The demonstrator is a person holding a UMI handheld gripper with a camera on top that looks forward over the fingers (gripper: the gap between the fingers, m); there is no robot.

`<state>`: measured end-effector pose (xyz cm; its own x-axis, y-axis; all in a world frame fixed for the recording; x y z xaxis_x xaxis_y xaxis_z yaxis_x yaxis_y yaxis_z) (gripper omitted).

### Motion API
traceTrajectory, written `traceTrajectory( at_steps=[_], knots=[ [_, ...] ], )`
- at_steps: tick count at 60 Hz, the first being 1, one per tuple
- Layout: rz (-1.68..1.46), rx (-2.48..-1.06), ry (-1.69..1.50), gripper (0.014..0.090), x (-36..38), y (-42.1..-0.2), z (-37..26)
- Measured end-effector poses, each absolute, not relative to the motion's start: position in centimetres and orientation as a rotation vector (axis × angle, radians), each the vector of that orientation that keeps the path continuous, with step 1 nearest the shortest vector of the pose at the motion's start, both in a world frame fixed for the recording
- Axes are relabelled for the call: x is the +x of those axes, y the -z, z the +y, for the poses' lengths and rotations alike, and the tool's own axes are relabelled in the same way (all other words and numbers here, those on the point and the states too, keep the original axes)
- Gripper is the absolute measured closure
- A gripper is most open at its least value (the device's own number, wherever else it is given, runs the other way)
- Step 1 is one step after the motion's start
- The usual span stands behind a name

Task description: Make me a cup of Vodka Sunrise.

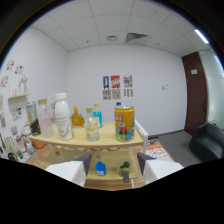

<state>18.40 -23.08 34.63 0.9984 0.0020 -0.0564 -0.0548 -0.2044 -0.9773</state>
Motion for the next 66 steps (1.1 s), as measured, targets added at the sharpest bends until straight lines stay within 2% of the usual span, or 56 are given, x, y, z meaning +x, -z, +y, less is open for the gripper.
traceTrajectory(
  at_steps=[8, 16, 17, 18, 19, 20, 23, 34, 57, 66],
  knots=[
    [0.066, -1.725, -0.062, 0.0188, 20.8, -38.0, -18.6],
    [0.059, -1.709, -0.062, 0.0189, 21.8, -39.4, -14.7],
    [0.058, -1.708, -0.057, 0.0249, 21.9, -39.4, -14.2],
    [0.054, -1.708, -0.056, 0.0265, 21.9, -39.4, -13.8],
    [0.049, -1.710, -0.057, 0.0207, 21.9, -39.4, -13.4],
    [0.045, -1.711, -0.059, 0.0215, 22.0, -39.3, -13.1],
    [0.040, -1.712, -0.062, 0.0251, 21.9, -39.2, -12.1],
    [0.025, -1.722, -0.059, 0.0504, 21.5, -38.7, -10.5],
    [0.036, -1.732, -0.055, 0.0533, 21.4, -39.0, -11.0],
    [0.014, -1.690, -0.012, 0.0536, 21.3, -41.1, -13.3]
  ],
)
